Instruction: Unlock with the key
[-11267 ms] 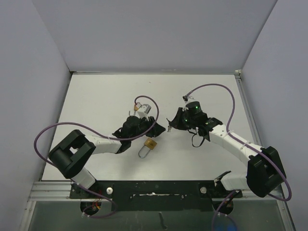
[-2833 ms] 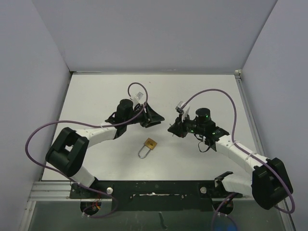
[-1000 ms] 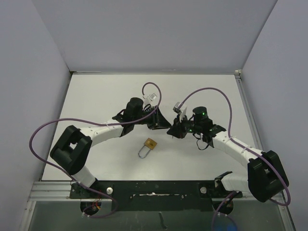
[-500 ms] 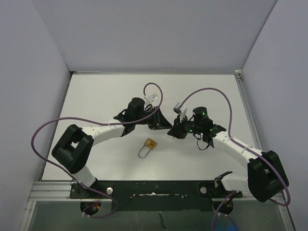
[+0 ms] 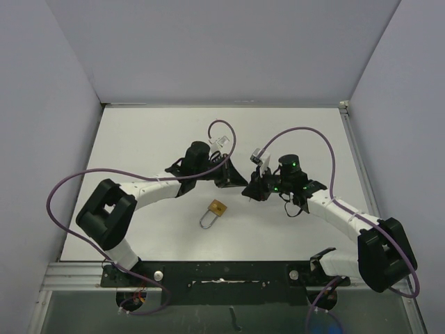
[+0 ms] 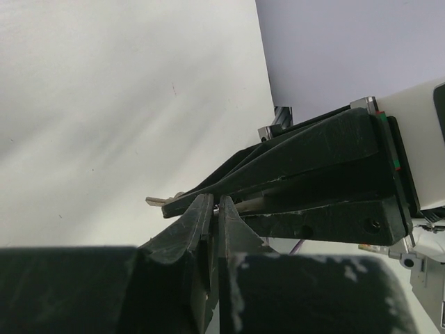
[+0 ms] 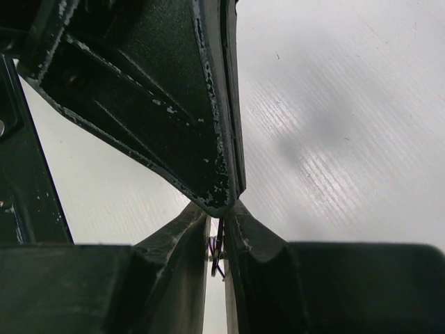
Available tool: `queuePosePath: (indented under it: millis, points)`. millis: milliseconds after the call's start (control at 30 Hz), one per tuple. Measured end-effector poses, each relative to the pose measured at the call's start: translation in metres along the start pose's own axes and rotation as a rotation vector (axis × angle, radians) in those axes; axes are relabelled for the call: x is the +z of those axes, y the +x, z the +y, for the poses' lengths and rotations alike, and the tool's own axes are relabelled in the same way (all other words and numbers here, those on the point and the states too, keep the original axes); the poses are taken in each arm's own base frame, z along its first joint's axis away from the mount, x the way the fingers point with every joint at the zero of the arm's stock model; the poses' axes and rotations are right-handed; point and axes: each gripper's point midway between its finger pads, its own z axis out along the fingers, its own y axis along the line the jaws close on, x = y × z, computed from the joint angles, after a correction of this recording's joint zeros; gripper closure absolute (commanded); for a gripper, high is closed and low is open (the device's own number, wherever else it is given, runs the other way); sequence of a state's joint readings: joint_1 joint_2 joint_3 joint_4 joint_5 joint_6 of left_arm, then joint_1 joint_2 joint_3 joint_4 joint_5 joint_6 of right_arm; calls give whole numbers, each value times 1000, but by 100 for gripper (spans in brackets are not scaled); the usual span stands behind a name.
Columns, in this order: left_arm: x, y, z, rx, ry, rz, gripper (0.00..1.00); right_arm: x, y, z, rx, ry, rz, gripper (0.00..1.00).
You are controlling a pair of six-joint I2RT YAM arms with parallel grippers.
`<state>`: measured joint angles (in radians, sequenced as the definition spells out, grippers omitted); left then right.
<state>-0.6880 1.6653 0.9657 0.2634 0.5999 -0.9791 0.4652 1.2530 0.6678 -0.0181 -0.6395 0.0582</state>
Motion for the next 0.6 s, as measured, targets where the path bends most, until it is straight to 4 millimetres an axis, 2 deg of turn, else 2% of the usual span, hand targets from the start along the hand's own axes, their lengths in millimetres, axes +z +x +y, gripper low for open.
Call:
queuePosePath:
  millis: [100,133,333,600]
  points:
    - [1,2,1,-2,-4,6,100,0,-2,0,-4,-2,-7,64]
    - [1,3,1,-4,-7,9,100,0,-3,0,-5,-1,-11,61]
    - [0,4,7,-21,-33,11,100,-3,-11,1,-25,8,-37,55]
    - [-5,-8,16,-44,-56,-25,100,-11,-23,-1,-46,38,-80,50]
